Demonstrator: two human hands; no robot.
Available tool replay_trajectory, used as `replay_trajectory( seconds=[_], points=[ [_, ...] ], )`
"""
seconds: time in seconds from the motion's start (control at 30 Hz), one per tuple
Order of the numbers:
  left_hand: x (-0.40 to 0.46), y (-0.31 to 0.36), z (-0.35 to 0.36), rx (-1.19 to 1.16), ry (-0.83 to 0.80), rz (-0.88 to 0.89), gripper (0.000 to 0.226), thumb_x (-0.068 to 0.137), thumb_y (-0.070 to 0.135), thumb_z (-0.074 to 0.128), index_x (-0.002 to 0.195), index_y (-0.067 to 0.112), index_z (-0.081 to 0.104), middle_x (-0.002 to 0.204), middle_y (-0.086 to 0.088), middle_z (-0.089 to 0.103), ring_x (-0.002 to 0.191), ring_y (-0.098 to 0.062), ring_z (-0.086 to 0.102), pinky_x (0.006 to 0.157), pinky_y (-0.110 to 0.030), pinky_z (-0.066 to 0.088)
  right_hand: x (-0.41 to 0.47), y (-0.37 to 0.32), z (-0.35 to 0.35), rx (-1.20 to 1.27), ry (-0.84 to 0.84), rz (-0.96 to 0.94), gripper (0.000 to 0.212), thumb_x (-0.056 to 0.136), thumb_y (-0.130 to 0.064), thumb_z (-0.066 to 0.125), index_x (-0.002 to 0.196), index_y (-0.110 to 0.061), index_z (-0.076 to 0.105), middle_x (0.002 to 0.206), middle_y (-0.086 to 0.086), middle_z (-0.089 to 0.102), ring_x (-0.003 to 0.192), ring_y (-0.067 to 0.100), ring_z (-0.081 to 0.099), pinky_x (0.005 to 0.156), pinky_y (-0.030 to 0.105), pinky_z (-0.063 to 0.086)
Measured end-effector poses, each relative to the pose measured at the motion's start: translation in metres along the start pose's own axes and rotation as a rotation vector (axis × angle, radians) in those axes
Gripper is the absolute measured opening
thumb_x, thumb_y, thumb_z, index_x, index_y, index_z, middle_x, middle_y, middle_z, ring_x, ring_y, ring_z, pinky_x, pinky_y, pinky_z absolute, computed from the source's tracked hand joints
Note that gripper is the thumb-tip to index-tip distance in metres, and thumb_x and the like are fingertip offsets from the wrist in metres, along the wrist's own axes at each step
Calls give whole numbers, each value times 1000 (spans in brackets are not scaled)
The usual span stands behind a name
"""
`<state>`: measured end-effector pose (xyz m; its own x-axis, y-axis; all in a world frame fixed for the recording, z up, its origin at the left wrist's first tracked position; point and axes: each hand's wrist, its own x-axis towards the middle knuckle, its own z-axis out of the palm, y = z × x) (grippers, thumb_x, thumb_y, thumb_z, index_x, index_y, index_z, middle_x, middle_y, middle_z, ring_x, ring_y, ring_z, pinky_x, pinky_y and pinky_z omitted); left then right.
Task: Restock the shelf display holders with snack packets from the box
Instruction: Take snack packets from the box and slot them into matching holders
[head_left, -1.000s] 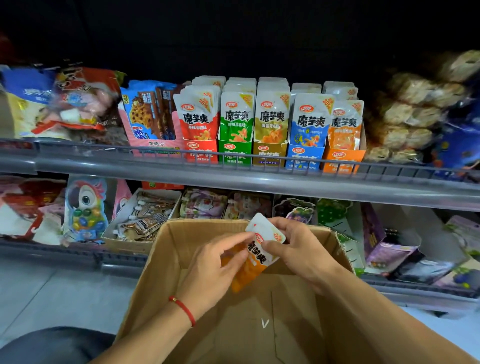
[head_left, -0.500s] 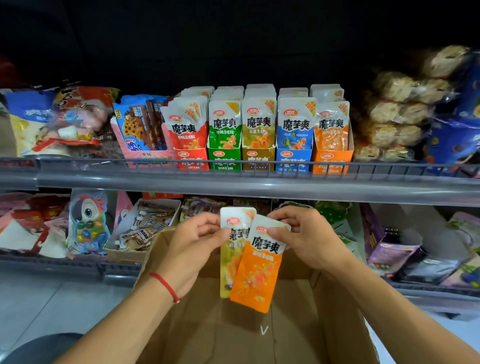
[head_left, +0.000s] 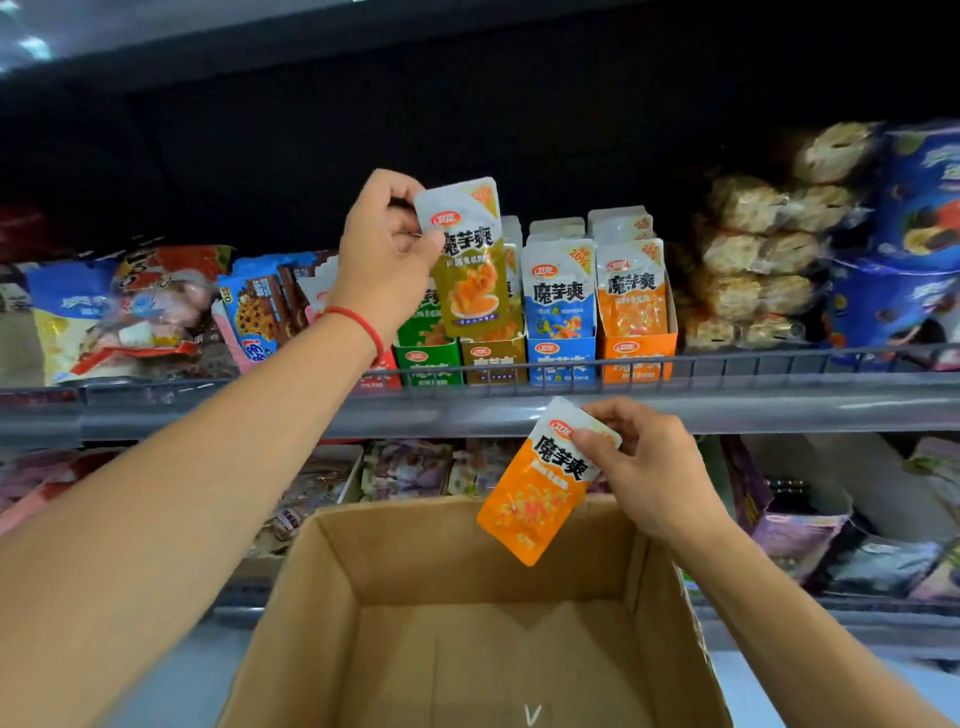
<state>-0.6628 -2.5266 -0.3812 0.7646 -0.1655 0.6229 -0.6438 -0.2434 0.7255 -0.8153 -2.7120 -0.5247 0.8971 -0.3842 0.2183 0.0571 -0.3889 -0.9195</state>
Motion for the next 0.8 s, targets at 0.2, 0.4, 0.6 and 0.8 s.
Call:
replay_trajectory(
  seconds=[0.2,0.4,0.6,0.8],
  points=[
    [10,-20,25,93,-80,-60,26,93,2,67,106,19,52,98,-5,74,87,-11,74,75,-29,63,-1,-1,-7,-9,30,-6,6,99,-24,67,104,-24,68,90,-8,76,75,0,72,57,23,60],
    [5,-39,25,616,-212,112,44,95,17,66,139,20,57,100,-1,68,98,-16,61,96,-33,50,0,-1,-14,-28,66,-11,8,97,-29,68,104,-24,69,93,-8,76,81,4,73,64,27,62],
    [-42,-7,27,774,-75,387,49,92,6,62,140,12,52,127,-10,55,124,-24,48,107,-31,41,-1,-5,-22,14,138,-24,6,93,-29,73,98,-28,69,89,-9,76,77,-1,72,63,28,62],
    [-98,28,64,481,-669,233,36,96,24,67,131,29,65,120,13,67,103,0,54,86,-17,40,-2,-17,-35,83,173,-80,23,83,-29,82,99,-29,66,81,-4,77,75,12,74,68,37,62]
  ],
)
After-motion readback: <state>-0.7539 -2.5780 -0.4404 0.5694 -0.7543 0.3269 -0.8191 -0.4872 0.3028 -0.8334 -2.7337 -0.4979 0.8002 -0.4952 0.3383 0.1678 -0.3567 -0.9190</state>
